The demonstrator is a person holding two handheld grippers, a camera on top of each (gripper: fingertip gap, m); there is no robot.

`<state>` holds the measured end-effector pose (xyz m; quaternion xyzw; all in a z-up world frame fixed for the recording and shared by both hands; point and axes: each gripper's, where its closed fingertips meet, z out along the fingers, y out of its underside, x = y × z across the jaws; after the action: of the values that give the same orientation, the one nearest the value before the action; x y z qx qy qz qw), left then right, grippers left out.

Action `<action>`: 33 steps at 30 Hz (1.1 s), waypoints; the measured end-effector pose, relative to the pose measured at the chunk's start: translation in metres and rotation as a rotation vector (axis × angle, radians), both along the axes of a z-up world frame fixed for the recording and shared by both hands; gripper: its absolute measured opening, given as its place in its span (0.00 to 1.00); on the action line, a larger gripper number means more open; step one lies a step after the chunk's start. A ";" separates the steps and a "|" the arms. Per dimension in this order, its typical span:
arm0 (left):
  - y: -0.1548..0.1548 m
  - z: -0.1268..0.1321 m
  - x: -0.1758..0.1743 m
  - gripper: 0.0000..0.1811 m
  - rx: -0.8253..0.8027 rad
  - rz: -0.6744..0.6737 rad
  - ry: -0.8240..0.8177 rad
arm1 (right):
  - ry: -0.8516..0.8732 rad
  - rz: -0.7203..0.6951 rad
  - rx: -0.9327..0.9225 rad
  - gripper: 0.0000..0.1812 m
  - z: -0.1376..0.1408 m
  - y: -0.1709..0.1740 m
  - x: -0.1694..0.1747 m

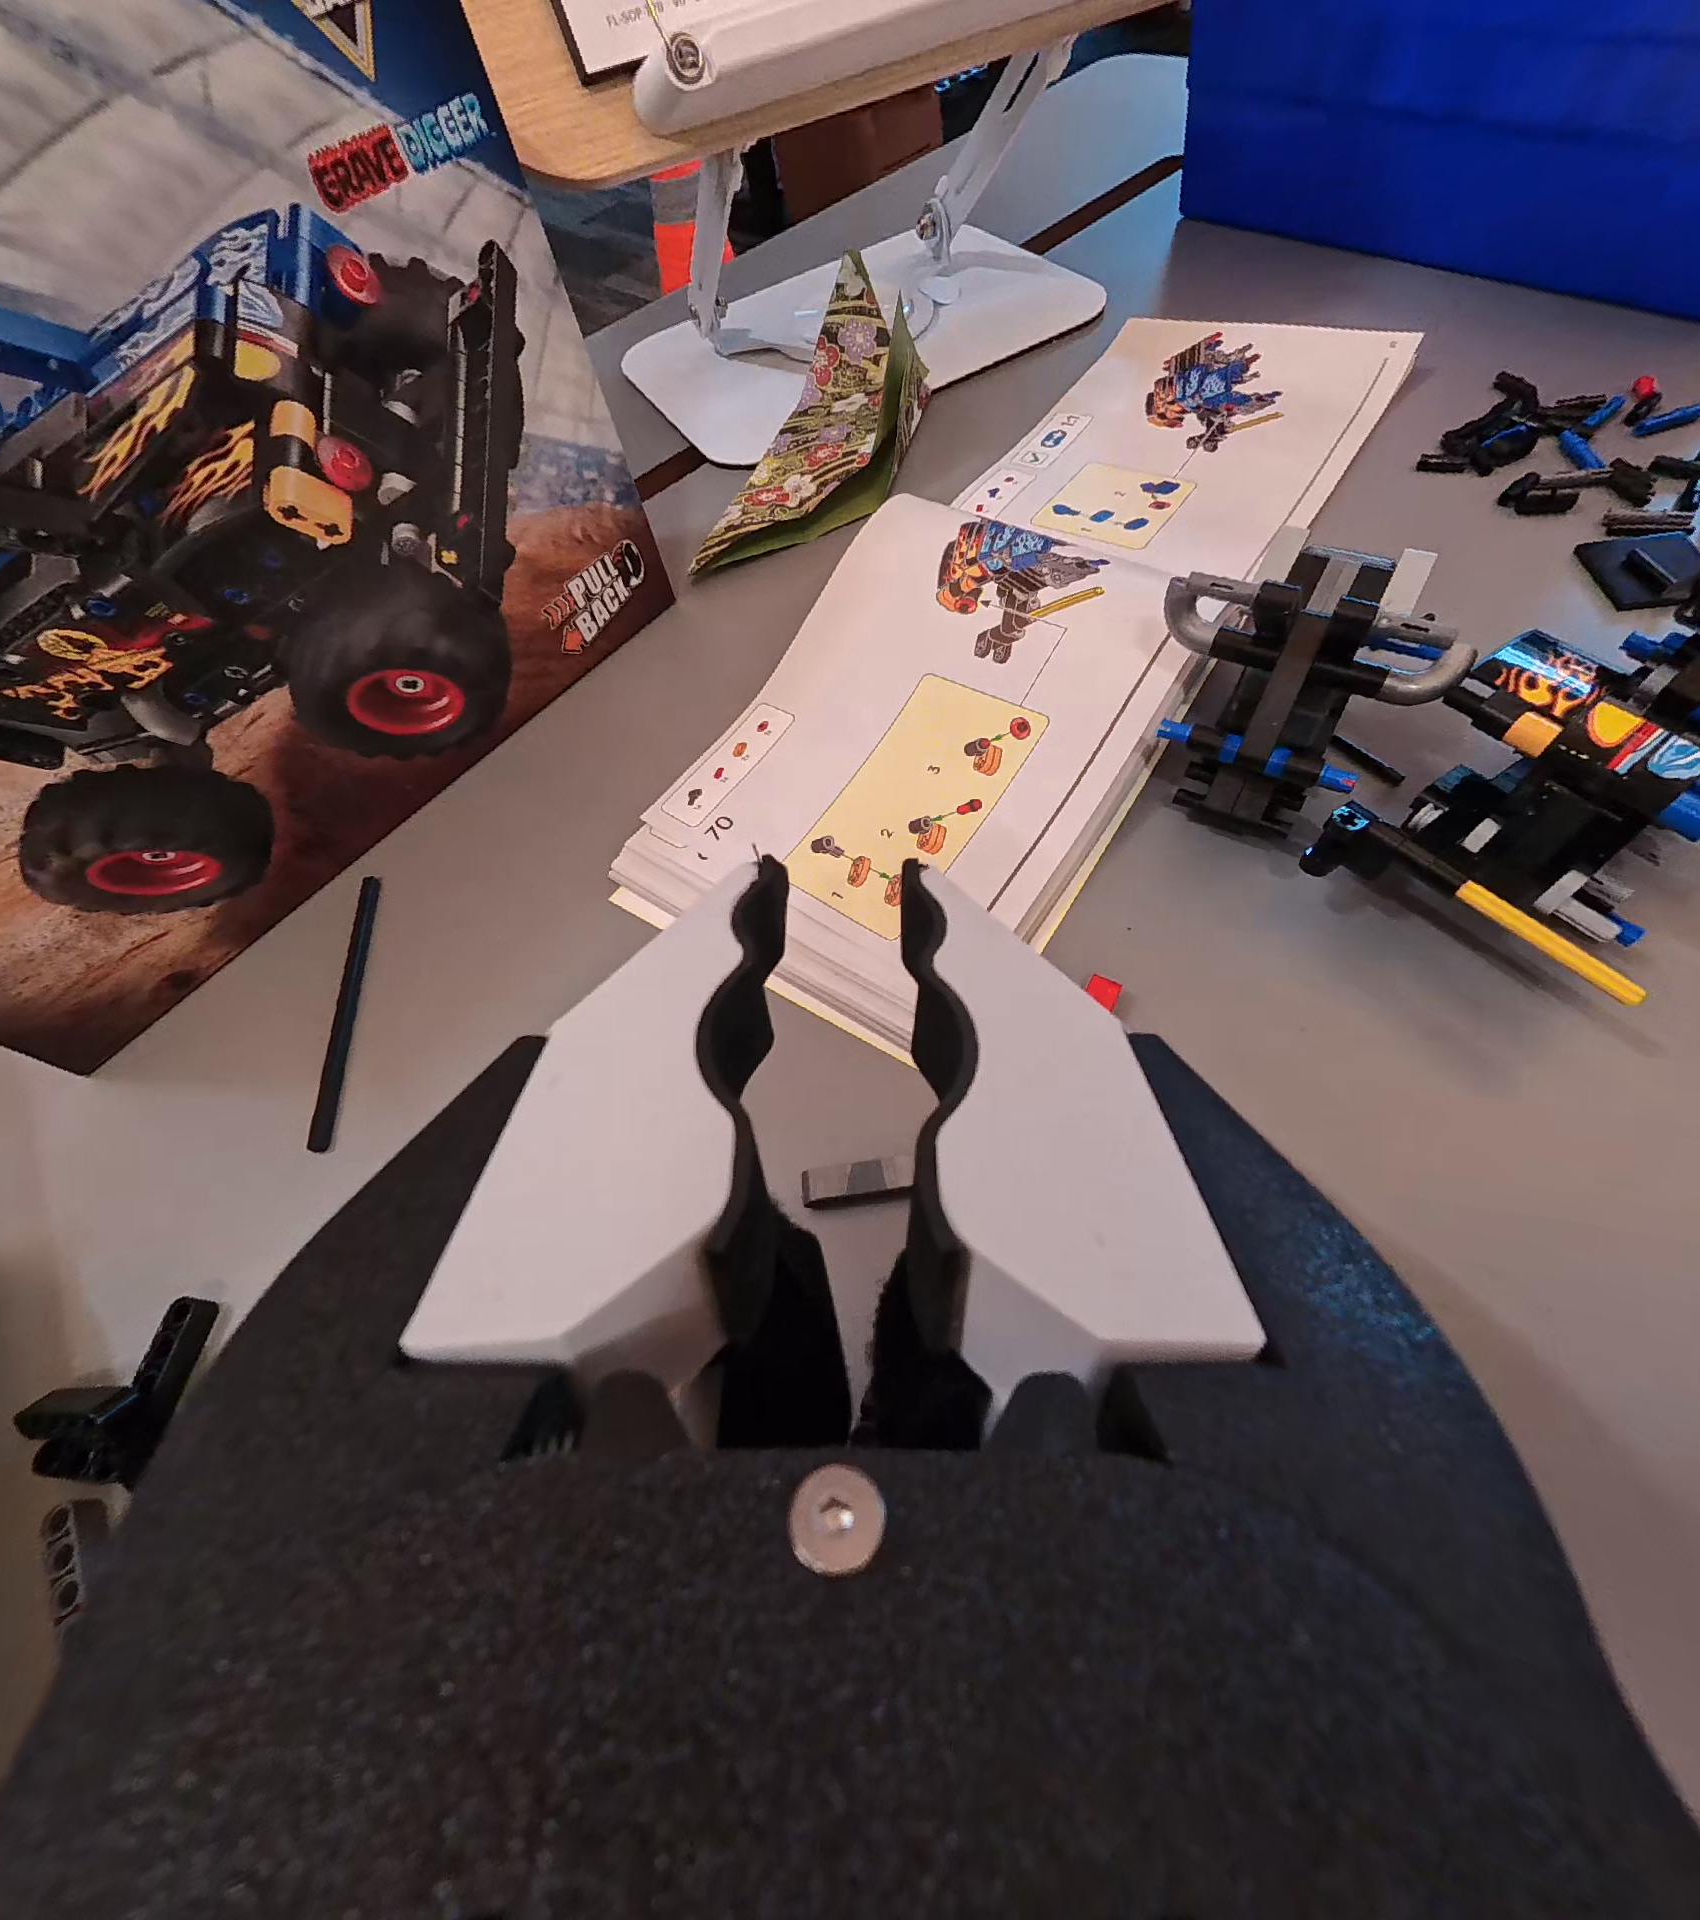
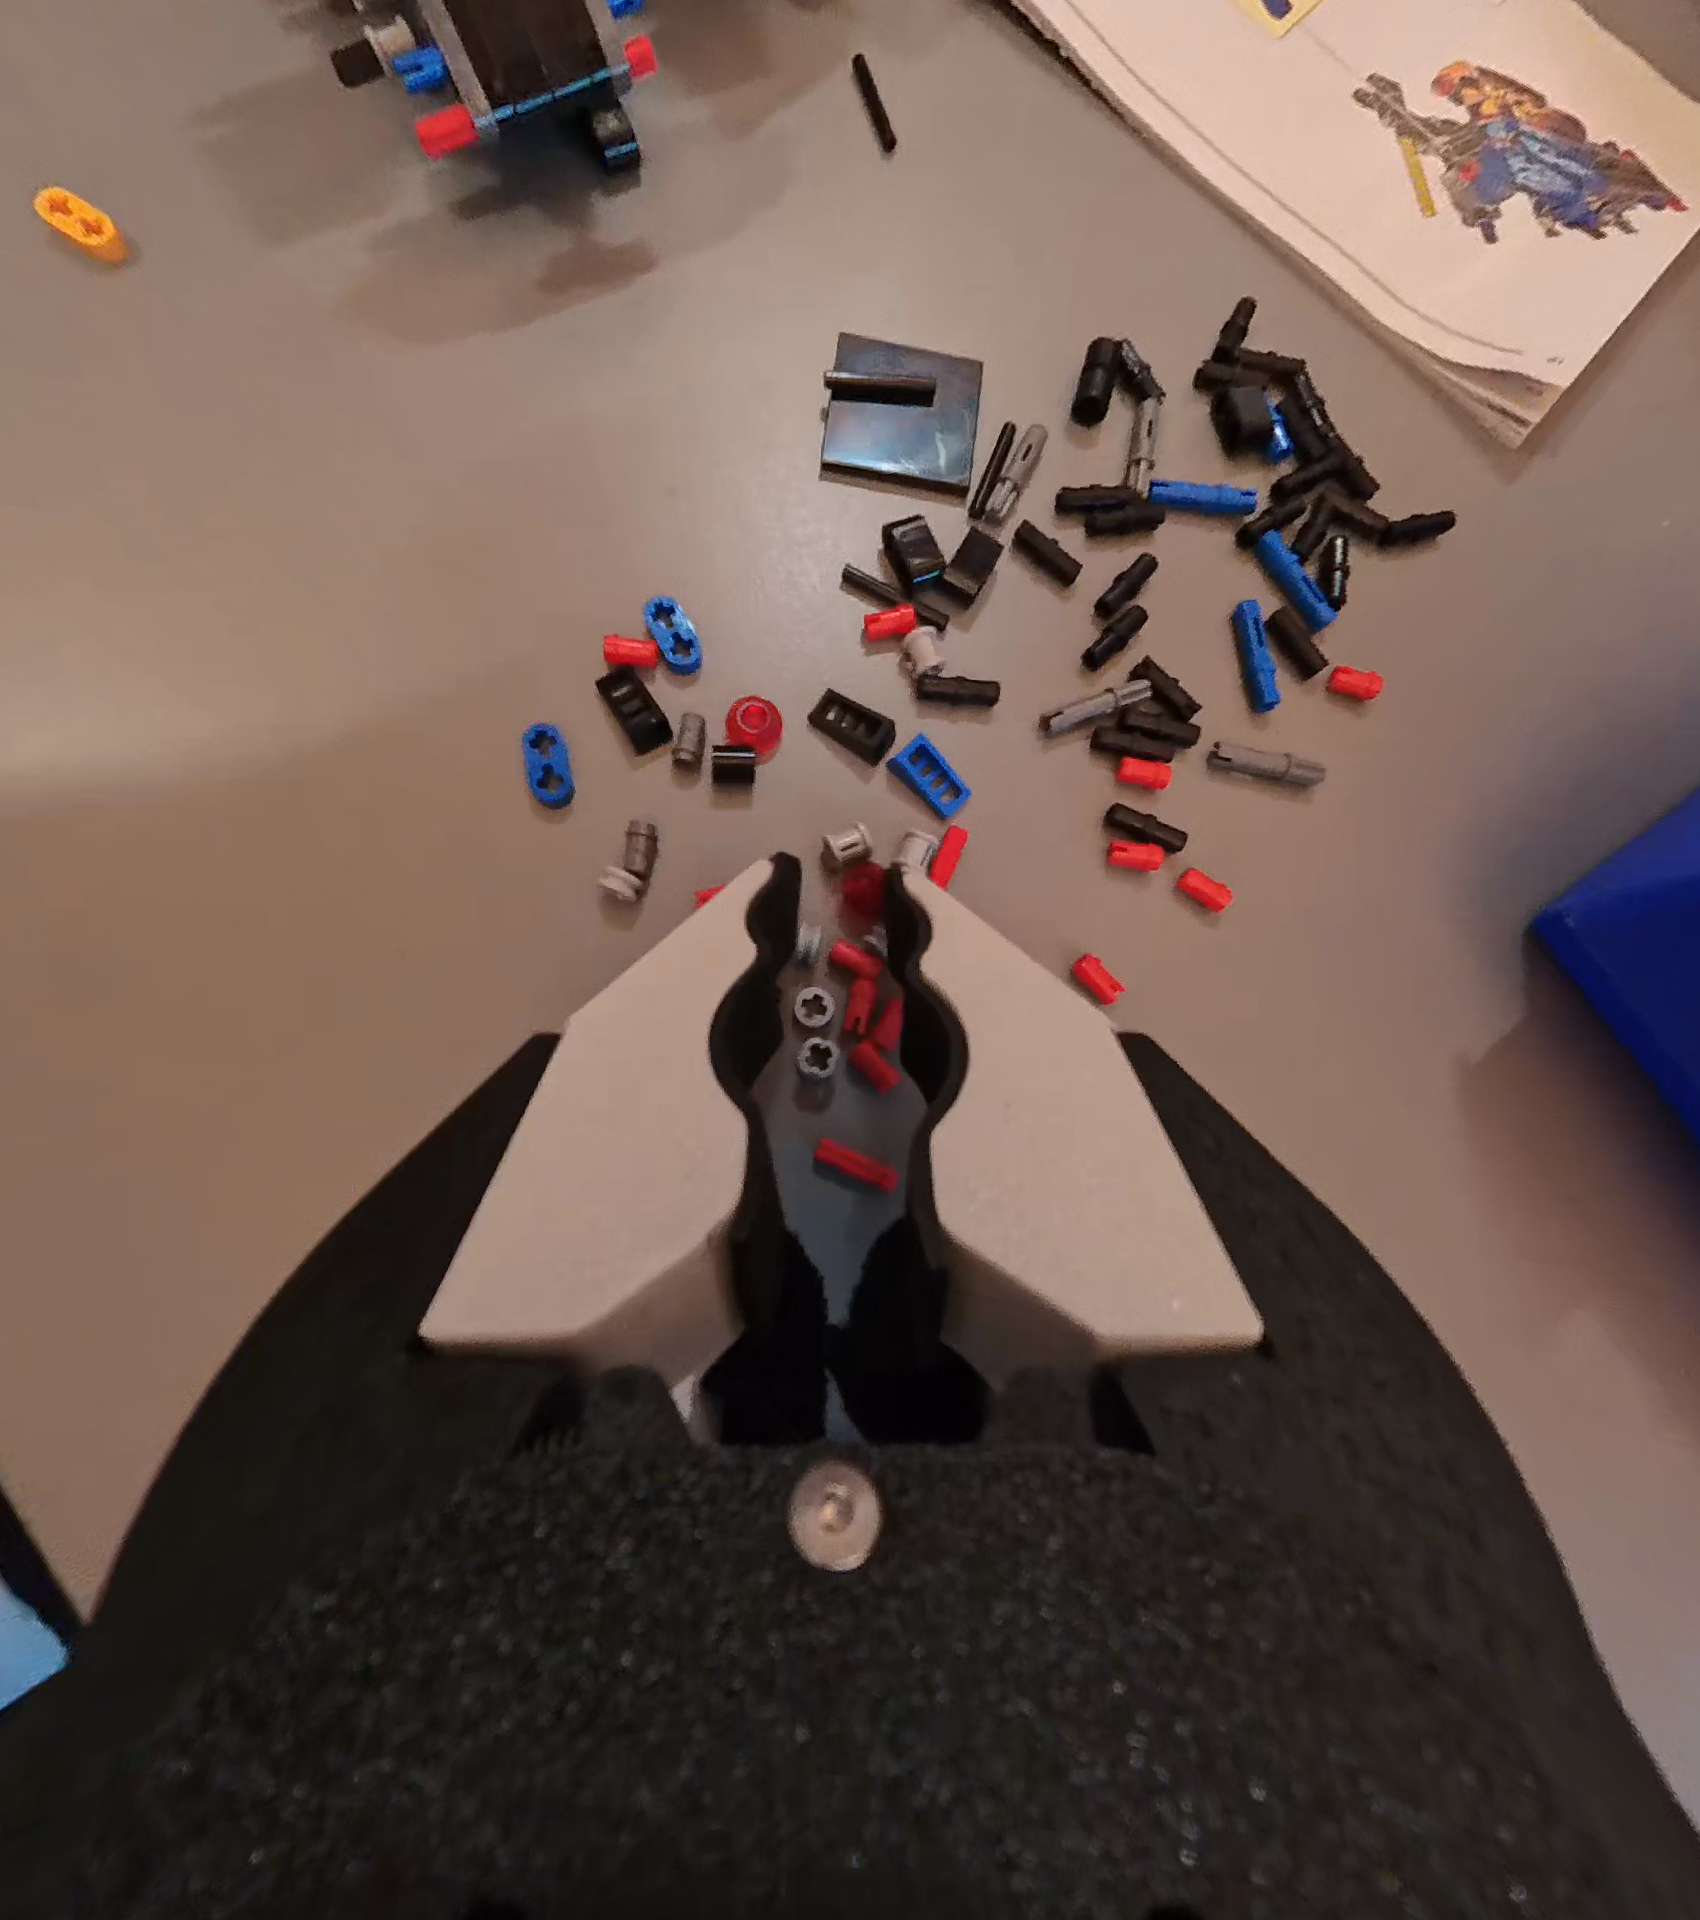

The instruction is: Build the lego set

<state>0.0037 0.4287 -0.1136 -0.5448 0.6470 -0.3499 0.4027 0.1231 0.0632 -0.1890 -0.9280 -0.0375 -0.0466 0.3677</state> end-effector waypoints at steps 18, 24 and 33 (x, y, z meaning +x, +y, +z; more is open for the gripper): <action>-0.001 -0.001 0.000 0.11 0.002 -0.004 0.002 | -0.007 0.021 0.051 0.05 0.019 0.008 -0.007; -0.002 0.005 -0.001 0.11 -0.022 -0.006 -0.015 | -0.015 0.147 0.141 0.05 0.055 0.044 -0.057; -0.009 0.000 0.000 0.11 -0.044 -0.034 -0.002 | 0.082 0.431 0.155 0.05 0.042 0.140 -0.173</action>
<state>0.0037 0.4192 -0.1140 -0.5423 0.6479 -0.3713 0.3851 -0.0500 0.2036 -0.1470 -0.8688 -0.2161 0.0677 0.4404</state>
